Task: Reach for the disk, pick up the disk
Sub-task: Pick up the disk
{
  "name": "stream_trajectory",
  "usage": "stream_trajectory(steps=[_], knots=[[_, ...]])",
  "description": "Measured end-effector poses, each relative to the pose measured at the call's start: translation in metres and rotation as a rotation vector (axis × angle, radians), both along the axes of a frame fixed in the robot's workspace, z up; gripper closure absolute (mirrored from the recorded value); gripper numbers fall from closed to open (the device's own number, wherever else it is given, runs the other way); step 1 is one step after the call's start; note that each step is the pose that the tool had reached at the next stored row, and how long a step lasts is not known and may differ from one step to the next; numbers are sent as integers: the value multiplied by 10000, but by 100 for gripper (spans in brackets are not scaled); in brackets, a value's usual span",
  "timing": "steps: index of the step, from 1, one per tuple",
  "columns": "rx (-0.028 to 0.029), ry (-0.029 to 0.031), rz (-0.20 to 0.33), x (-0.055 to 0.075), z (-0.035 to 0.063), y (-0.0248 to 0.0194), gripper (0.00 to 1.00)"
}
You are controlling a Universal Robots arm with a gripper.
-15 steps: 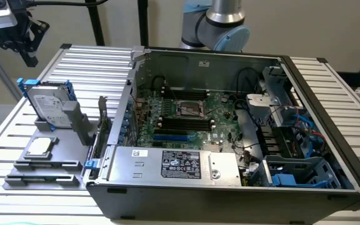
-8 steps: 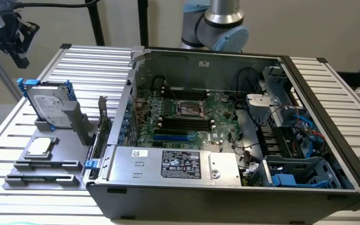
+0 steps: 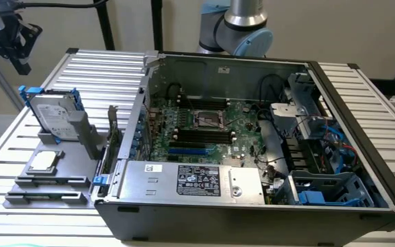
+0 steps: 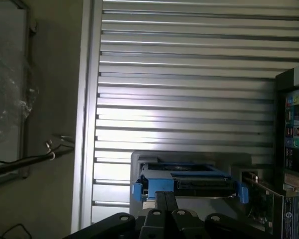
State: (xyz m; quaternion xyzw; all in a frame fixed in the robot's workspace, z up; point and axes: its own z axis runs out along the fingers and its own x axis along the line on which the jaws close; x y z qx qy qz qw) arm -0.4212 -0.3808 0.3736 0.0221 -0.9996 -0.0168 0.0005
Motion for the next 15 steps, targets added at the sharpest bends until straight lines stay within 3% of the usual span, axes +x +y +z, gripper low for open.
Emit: stream_trajectory(steps=[15], knots=[[1, -1, 2725, 1, 0, 0, 89]])
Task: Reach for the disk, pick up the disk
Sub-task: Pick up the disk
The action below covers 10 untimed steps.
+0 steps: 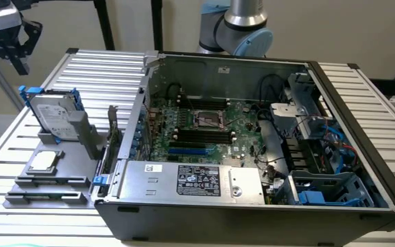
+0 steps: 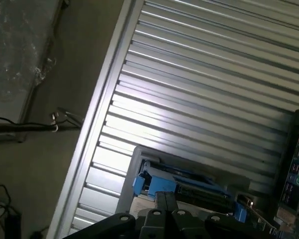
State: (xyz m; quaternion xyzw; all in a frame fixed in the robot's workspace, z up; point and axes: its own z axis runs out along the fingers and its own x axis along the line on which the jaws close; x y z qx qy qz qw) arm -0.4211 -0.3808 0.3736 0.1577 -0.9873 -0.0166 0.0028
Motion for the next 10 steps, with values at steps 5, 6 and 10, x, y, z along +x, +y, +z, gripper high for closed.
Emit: stream_trajectory(steps=[5, 6, 10], knots=[[-1, 0, 911, 0, 0, 0, 89], [0, 0, 1096, 0, 0, 0, 89], [0, 0, 1821, 0, 0, 0, 89]])
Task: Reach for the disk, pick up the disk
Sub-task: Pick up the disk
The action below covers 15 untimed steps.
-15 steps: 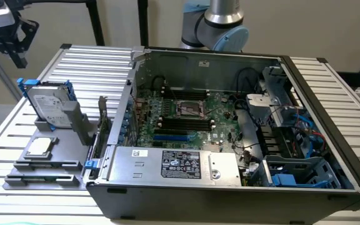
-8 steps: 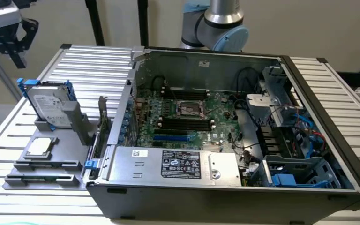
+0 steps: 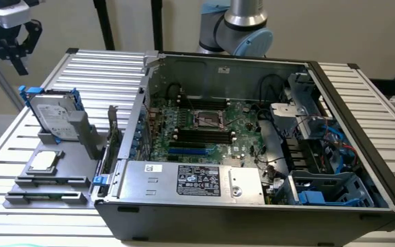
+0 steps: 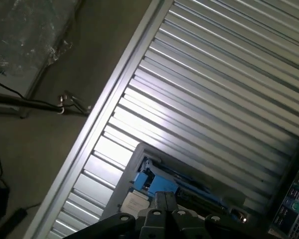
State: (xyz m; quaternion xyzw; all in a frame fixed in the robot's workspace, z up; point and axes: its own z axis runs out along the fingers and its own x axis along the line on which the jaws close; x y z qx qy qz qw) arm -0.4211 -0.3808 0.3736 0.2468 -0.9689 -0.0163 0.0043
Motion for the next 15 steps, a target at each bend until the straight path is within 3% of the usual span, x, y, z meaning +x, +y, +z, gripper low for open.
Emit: stream_trajectory(steps=[15], knots=[[0, 1, 2724, 0, 0, 0, 89]])
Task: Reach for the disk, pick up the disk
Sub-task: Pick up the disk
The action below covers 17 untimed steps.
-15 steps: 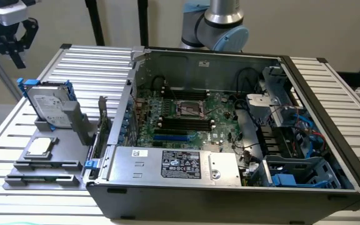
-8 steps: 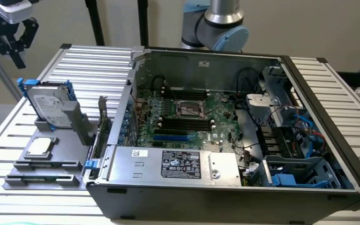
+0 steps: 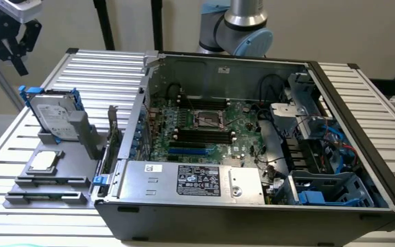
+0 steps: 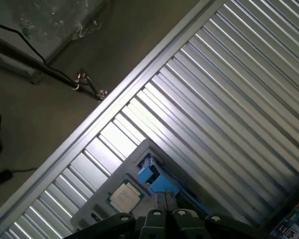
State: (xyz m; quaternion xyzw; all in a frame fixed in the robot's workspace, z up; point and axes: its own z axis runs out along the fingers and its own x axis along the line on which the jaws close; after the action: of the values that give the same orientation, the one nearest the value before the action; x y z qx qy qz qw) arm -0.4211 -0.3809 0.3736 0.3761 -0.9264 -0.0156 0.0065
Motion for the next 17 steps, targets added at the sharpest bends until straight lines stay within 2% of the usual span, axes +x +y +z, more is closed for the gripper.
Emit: stream_trajectory(steps=[17], knots=[[1, -1, 3000, 2, 0, 0, 89]])
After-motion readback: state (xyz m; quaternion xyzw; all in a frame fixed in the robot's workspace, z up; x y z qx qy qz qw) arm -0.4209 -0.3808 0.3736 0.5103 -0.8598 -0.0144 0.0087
